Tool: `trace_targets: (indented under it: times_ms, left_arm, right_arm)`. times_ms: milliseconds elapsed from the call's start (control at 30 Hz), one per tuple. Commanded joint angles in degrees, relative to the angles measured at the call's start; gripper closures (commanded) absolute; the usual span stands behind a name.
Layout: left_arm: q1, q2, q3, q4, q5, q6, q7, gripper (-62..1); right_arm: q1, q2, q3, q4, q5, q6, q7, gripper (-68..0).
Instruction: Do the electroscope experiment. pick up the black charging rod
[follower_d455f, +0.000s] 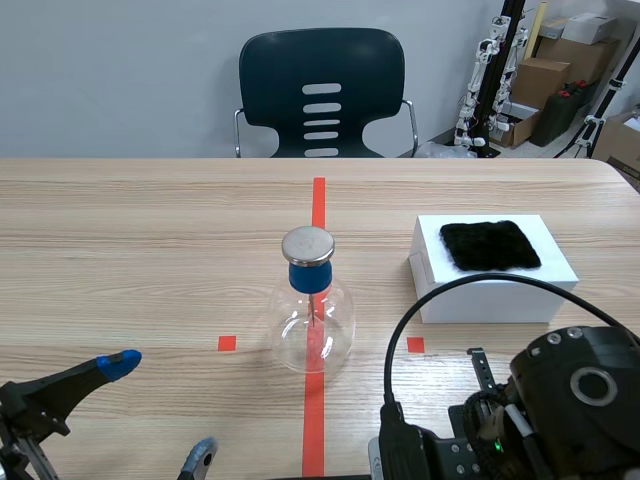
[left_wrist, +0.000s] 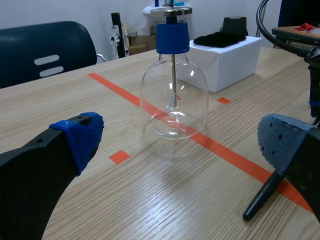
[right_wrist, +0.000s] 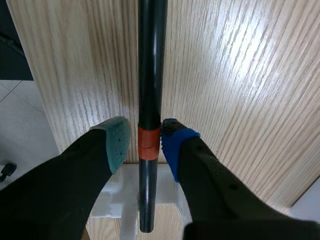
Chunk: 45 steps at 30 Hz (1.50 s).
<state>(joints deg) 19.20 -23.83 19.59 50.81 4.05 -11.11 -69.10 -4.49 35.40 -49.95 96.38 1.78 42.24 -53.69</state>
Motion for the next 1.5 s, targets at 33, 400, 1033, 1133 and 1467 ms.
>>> trace_targets:
  times_ms: [33,400,1033,1133,1467]
  left_arm:
    - [0.0,0.0,-0.1,0.5,-0.3,-0.1,-1.0,-62.3]
    - [0.0,0.0,-0.1,0.5,-0.3,-0.1,-0.5,-62.3]
    - [0.0,0.0,-0.1,0.5,-0.3,-0.1,-0.3,-62.3]
    - [0.0,0.0,-0.1,0.5,-0.3,-0.1,-0.3,-62.3]
    - [0.0,0.0,-0.1,0.5,-0.3,-0.1,-0.3,-62.3]
  right_arm:
    - [0.8,0.3,0.4,0.6,0.0,0.5,-0.4,-8.3]
    - [0.8,0.3,0.4,0.6,0.0,0.5,-0.4,-1.7]
    - [0.8,1.1,0.4,0.9,0.0,0.5,-0.4,-1.7]
    - [0.8,2.1,0.4,1.7,0.0,0.5,-0.3,-1.7]
    - [-0.5,7.3,0.5,7.2,0.2,-0.8,0.7,-1.7]
